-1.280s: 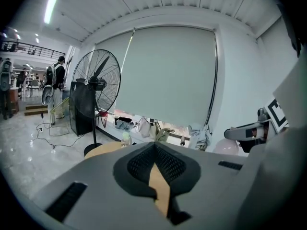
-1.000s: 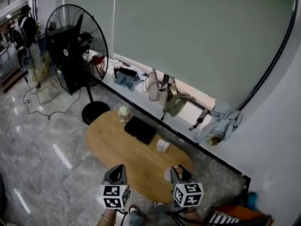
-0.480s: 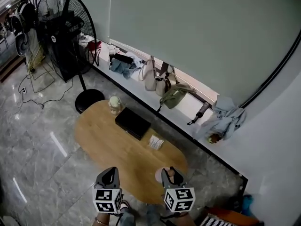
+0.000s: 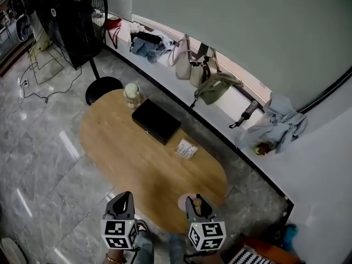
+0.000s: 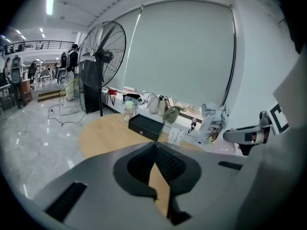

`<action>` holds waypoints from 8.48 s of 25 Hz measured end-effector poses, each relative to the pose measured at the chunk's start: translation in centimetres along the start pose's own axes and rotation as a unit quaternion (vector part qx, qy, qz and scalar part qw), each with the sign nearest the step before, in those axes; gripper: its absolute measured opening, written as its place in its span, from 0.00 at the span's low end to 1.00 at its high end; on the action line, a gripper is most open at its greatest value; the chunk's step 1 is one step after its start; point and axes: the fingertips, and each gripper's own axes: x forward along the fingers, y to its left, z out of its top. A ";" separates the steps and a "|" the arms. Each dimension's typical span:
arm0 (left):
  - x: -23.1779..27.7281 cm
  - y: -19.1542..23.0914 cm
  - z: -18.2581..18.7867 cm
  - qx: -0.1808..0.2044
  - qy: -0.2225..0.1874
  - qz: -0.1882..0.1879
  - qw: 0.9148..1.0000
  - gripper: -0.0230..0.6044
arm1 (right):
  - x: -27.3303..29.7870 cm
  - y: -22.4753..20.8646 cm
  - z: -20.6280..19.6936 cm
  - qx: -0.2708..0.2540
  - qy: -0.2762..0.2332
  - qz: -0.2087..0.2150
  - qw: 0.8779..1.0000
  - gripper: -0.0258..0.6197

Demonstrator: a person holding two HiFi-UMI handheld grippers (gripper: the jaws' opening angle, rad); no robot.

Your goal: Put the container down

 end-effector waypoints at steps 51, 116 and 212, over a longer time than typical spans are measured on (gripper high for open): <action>9.3 3.4 -12.3 -0.057 0.051 0.033 0.997 0.03 | 15.6 -6.8 -10.5 -0.035 0.067 -0.010 0.997 0.25; 11.0 3.6 -13.6 -0.080 0.055 0.040 0.994 0.03 | 19.9 -6.8 -11.7 -0.080 0.071 -0.019 0.994 0.25; -13.6 -6.1 16.6 0.042 -0.116 -0.020 0.992 0.03 | -19.8 -7.1 13.0 0.018 -0.098 -0.151 0.983 0.05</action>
